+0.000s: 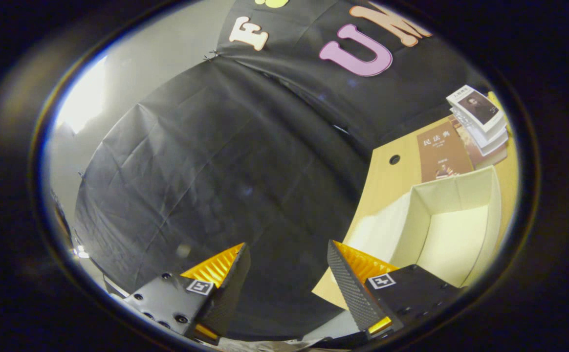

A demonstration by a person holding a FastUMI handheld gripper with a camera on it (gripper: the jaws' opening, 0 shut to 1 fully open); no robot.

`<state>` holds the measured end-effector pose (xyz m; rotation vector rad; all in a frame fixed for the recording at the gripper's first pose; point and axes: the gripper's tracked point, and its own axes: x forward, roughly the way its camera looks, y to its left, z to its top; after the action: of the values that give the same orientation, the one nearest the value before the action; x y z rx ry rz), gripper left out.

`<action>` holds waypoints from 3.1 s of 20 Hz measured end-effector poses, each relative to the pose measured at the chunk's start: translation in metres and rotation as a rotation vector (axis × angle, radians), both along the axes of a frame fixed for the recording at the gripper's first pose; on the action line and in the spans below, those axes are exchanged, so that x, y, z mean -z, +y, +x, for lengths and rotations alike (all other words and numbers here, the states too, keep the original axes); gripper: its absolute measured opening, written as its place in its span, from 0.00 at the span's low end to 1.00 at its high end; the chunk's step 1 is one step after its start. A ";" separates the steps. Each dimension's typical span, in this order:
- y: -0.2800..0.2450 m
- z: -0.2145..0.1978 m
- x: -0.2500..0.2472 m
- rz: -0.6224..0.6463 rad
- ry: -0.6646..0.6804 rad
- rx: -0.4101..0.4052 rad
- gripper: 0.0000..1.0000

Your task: Open the storage box then place both shoes into the box .Put the left shoe in first, then the right shoe, with the right side of both shoes facing outward in a uniform manner.

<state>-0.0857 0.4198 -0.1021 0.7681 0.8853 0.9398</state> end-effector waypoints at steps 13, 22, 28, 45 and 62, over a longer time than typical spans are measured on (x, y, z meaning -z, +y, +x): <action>-0.138 0.040 0.030 -0.222 -0.126 0.153 0.99; -0.241 0.056 0.073 -0.404 -0.151 0.247 1.00; -0.290 0.052 0.119 -0.525 -0.136 0.251 1.00; -0.355 0.008 0.262 -0.777 0.012 0.109 1.00; -0.356 -0.027 0.328 -0.894 0.144 -0.058 0.66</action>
<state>-0.1127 0.0637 -0.4305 0.0358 1.3161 0.4478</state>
